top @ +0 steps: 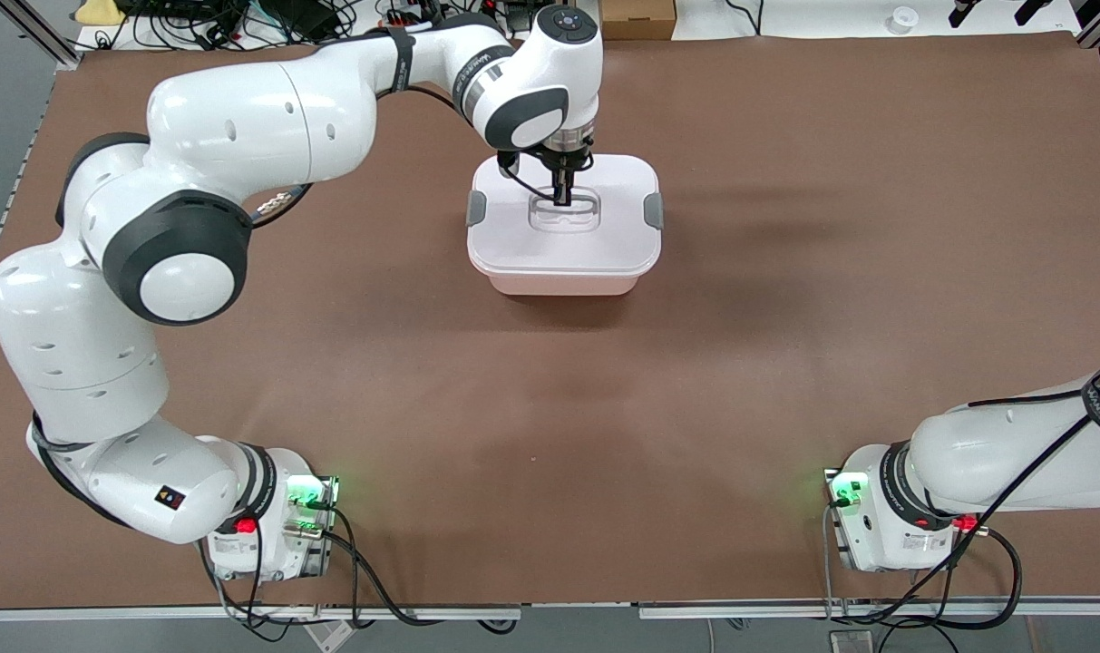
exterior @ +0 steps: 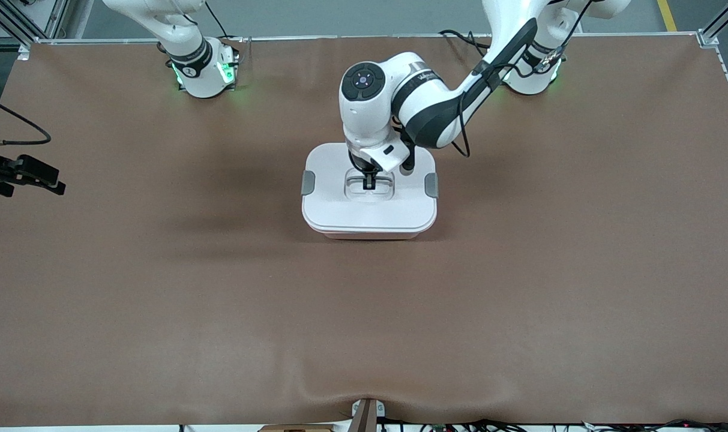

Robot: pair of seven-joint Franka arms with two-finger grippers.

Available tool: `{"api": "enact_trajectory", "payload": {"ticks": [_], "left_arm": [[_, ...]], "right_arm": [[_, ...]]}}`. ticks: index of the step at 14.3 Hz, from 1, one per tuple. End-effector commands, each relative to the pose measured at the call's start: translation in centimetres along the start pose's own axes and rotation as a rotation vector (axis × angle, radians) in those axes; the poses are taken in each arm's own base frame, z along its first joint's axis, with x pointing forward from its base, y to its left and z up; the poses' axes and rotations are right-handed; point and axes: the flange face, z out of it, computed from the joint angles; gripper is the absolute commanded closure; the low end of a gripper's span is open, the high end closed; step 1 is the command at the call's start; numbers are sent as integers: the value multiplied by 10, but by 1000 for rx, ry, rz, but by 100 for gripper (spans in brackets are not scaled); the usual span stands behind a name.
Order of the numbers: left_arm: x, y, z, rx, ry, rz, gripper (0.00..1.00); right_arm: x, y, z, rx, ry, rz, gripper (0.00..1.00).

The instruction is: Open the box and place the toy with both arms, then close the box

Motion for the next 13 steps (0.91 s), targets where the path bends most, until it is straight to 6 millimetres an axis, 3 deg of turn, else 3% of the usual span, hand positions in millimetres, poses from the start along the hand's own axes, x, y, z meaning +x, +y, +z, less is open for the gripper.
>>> {"api": "enact_trajectory", "payload": {"ticks": [1,13], "left_arm": [[-4,3,-1,-28,3,1,100],[-3,3,8,-30,23,-2,100]], "right_arm": [[-5,5,-6,8,15,-4,0],[-4,0,-7,10,23,-10,0]]}}
